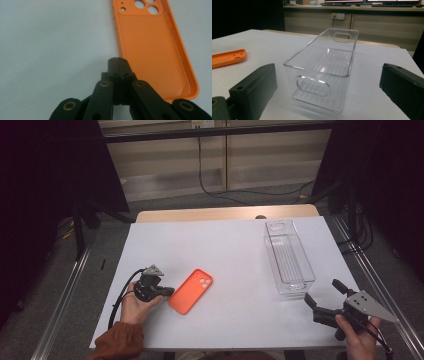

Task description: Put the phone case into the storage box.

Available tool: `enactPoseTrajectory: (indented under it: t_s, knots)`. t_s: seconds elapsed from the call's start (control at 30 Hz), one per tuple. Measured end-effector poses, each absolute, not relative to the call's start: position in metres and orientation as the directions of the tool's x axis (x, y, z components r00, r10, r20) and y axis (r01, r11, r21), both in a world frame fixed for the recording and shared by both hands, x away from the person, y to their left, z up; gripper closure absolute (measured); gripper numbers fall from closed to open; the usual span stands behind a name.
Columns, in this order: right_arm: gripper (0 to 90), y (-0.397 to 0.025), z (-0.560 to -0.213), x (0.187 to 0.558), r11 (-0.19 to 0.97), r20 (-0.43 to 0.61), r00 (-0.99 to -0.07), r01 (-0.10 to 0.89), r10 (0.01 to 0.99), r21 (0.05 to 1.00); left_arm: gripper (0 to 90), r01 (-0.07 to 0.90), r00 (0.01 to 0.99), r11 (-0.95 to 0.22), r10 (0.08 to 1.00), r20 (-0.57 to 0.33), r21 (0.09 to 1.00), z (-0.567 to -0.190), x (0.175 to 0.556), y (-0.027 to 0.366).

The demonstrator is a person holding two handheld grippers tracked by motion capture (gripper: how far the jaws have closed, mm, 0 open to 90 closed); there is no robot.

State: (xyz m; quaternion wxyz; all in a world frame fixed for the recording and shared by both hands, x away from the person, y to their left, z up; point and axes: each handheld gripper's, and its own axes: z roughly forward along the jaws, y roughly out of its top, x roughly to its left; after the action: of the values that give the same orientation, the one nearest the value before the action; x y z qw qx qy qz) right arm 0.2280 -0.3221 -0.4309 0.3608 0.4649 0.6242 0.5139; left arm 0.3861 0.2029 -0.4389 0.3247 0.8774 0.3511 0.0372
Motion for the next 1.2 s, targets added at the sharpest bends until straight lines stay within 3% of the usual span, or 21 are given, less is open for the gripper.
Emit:
enactPoseTrajectory:
  t_s: [0.33, 0.67, 0.77, 0.8, 0.9, 1.13, 1.2]
  knots:
    - [0.6, -0.322, -0.431, 0.228, 0.041, 0.026, -0.308, 0.21, 0.951, 0.977, 88.9, 0.586, 0.738, -0.508, 0.657, -0.156, 0.631, -0.438, 0.385, 0.209]
    - [0.6, -0.322, -0.431, 0.228, 0.042, 0.024, -0.307, 0.208, 0.951, 0.977, 76.9, 0.523, 0.708, -0.41, 0.697, -0.114, 0.747, -0.425, 0.381, 0.222]
    - [0.6, -0.322, -0.431, 0.228, 0.041, 0.025, -0.307, 0.207, 0.951, 0.977, 69.4, 0.514, 0.709, -0.403, 0.697, -0.111, 0.757, -0.424, 0.38, 0.222]
    - [0.6, -0.322, -0.431, 0.228, 0.043, 0.023, -0.308, 0.207, 0.951, 0.977, 59.8, 0.501, 0.707, -0.397, 0.7, -0.099, 0.769, -0.424, 0.379, 0.222]
    - [0.6, -0.322, -0.431, 0.228, 0.04, 0.026, -0.308, 0.205, 0.951, 0.978, 55.6, 0.483, 0.708, -0.384, 0.7, -0.093, 0.787, -0.42, 0.376, 0.221]
    - [0.6, -0.322, -0.431, 0.228, 0.04, 0.026, -0.307, 0.207, 0.951, 0.978, 24.2, 0.479, 0.682, -0.349, 0.725, -0.091, 0.805, -0.418, 0.374, 0.224]
    - [0.6, -0.322, -0.431, 0.227, 0.04, 0.026, -0.307, 0.206, 0.951, 0.978, 22.6, 0.472, 0.689, -0.343, 0.718, -0.097, 0.812, -0.415, 0.372, 0.224]
